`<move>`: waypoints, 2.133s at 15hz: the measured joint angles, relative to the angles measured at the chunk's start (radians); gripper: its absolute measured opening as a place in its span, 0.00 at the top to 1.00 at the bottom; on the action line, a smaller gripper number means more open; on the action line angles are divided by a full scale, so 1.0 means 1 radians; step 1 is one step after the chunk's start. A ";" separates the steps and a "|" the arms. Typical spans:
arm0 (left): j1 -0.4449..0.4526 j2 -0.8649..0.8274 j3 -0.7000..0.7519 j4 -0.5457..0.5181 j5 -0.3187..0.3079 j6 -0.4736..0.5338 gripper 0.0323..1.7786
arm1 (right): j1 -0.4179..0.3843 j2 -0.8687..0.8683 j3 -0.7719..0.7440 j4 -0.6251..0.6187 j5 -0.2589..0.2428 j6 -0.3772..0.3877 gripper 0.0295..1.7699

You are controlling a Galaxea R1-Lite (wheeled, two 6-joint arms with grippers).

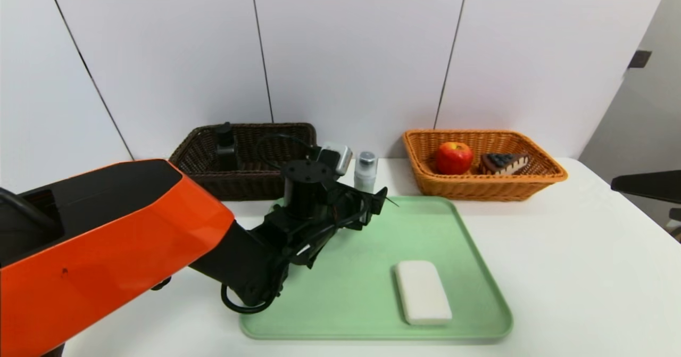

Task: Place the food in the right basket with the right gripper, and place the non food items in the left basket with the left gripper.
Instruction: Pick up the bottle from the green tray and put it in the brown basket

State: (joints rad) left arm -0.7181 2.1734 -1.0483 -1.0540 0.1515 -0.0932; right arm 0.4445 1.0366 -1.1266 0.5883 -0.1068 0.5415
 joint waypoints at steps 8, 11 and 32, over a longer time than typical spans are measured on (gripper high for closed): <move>-0.001 0.036 -0.055 0.003 -0.001 -0.006 0.05 | 0.000 -0.004 0.006 0.004 -0.001 -0.002 0.03; -0.001 0.048 -0.068 0.000 -0.002 -0.011 0.32 | 0.000 -0.012 0.009 0.005 -0.001 -0.002 0.03; 0.090 -0.306 -0.331 0.484 -0.009 -0.152 0.65 | -0.001 -0.038 0.015 0.048 -0.011 -0.008 0.03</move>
State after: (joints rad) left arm -0.6277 1.8679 -1.3798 -0.5704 0.1423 -0.2449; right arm 0.4430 0.9985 -1.1113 0.6360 -0.1177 0.5334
